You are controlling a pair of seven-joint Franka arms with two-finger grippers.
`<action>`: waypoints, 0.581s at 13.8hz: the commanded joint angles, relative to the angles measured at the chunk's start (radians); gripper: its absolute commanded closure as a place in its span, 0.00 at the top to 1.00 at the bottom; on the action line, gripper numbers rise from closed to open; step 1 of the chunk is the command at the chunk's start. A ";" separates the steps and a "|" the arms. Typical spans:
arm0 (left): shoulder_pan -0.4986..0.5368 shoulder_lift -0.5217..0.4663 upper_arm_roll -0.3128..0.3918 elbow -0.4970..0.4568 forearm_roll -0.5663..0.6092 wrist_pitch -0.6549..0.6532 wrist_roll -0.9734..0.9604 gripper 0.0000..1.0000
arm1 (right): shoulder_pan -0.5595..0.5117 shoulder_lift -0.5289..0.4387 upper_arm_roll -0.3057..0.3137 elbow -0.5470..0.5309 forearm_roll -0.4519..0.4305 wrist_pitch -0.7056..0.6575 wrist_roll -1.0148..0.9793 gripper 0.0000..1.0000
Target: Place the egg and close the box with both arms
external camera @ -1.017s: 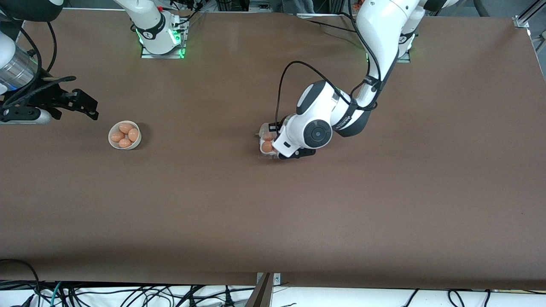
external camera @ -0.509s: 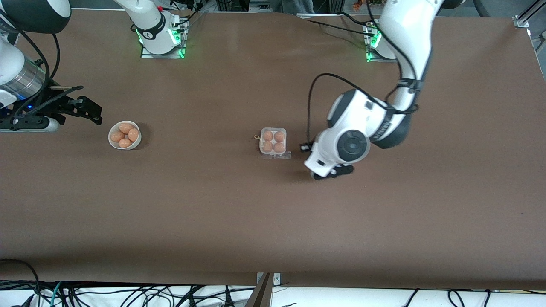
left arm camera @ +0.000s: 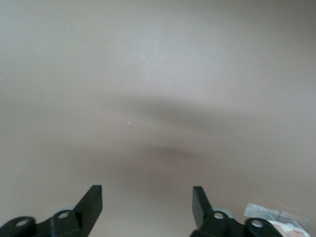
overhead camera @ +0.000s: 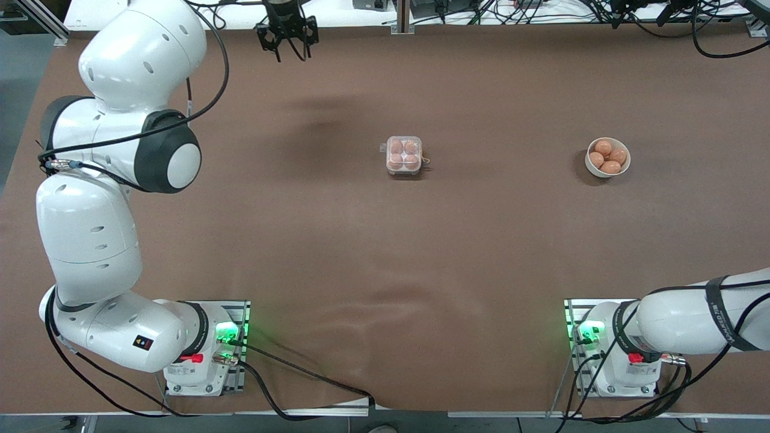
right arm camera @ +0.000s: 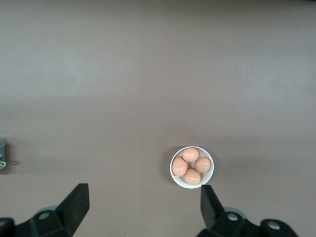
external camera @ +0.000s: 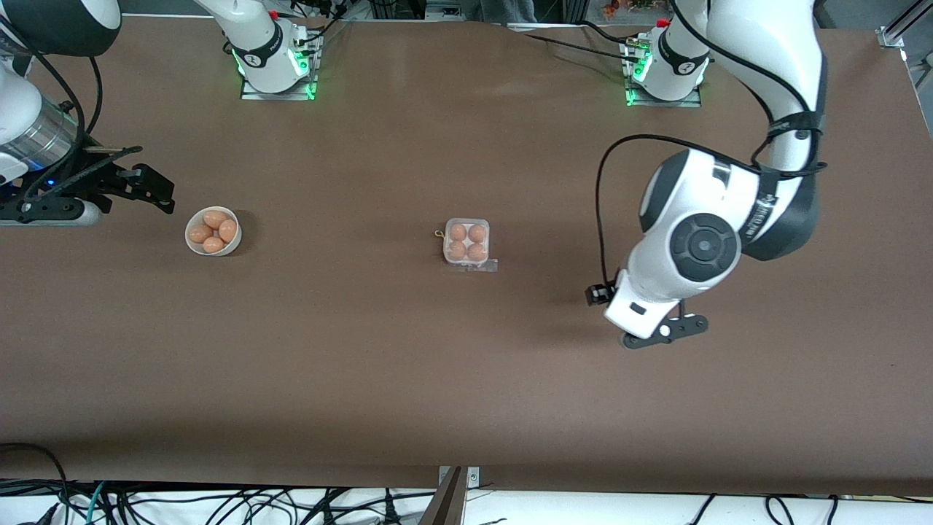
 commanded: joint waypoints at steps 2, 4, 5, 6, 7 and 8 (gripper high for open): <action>0.087 -0.046 -0.010 0.014 0.020 -0.021 0.066 1.00 | -0.005 0.003 0.011 0.020 -0.012 -0.011 0.008 1.00; 0.126 -0.087 -0.010 -0.004 0.027 -0.020 0.132 1.00 | -0.005 0.003 0.011 0.020 -0.013 -0.011 0.008 1.00; 0.153 -0.131 -0.010 -0.055 0.027 -0.015 0.171 1.00 | -0.005 0.003 0.011 0.020 -0.013 -0.011 0.008 1.00; 0.176 -0.176 -0.010 -0.110 0.025 -0.012 0.223 1.00 | -0.005 0.003 0.011 0.020 -0.013 -0.011 0.008 1.00; 0.199 -0.213 -0.010 -0.141 0.028 -0.009 0.269 1.00 | -0.005 0.003 0.012 0.020 -0.015 -0.013 0.008 1.00; 0.225 -0.251 -0.011 -0.179 0.028 -0.009 0.293 1.00 | -0.005 0.003 0.012 0.020 -0.015 -0.013 0.008 1.00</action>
